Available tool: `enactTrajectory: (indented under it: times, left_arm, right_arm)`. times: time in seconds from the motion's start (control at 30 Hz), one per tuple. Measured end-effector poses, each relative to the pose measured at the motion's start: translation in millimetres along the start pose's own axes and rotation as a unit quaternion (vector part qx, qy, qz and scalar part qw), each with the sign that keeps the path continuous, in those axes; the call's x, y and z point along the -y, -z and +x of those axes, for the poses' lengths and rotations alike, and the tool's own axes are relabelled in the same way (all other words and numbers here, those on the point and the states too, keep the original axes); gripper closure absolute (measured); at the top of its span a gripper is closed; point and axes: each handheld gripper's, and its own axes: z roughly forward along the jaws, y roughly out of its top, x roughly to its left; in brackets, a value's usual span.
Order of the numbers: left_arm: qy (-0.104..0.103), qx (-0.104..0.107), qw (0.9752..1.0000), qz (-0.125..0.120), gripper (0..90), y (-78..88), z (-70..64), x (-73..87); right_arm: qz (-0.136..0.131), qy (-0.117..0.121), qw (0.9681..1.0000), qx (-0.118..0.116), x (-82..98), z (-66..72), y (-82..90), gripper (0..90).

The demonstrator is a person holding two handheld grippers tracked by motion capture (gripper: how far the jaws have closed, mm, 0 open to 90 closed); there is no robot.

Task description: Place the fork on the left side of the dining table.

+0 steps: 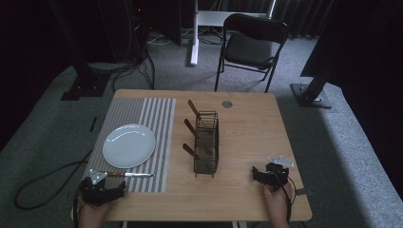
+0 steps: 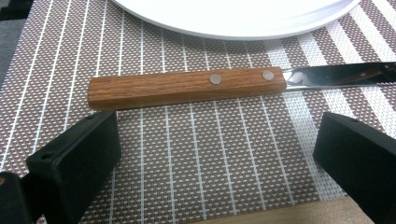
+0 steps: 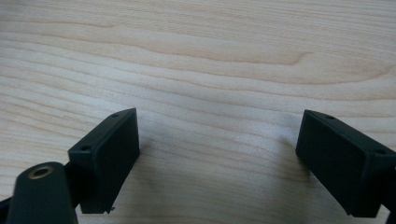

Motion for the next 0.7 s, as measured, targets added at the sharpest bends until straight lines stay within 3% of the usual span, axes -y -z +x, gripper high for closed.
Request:
enactTrajectory:
  times: [0.7]
  left_arm:
    - [-0.003, 0.002, 0.9998, 0.020, 0.8, -0.6, 0.2, -5.4]
  right_arm:
    - [0.000, -0.001, 1.0000, 0.000, -0.1, 0.0, -0.1, 13.0]
